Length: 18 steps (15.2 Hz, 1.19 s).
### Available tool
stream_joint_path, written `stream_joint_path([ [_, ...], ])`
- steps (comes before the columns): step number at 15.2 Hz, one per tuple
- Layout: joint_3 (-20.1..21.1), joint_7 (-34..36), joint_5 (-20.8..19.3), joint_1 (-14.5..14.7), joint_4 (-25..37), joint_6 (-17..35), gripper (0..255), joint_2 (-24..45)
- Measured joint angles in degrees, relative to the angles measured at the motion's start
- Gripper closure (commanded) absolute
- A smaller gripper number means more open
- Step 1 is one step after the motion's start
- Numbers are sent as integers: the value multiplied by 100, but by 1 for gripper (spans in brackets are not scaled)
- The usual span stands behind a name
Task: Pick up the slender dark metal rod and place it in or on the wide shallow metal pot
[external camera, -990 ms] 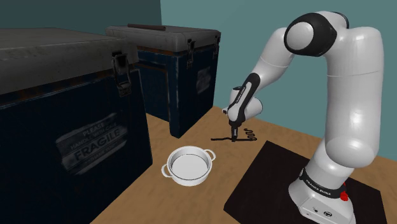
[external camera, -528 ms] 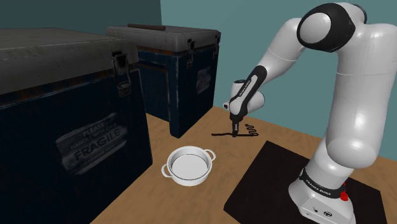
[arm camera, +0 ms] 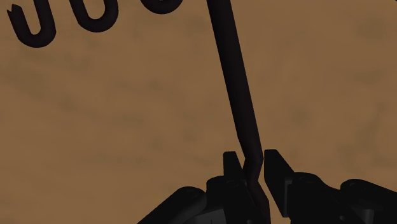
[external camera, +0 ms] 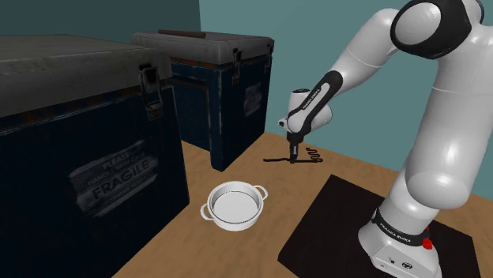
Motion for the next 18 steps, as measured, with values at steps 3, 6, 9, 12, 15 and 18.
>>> stream_joint_path([
  [3,-45,74,-124,25,-32,-231,255,-270],
  [6,-31,211,-217,83,-56,-424,255,-488],
  [9,139,649,-285,306,-170,-492,255,-650],
  [12,372,1138,-281,568,-197,-534,255,-692],
  [15,625,1646,-254,842,-220,-526,255,-680],
  [18,849,2074,-206,1084,-145,-541,255,-595],
])
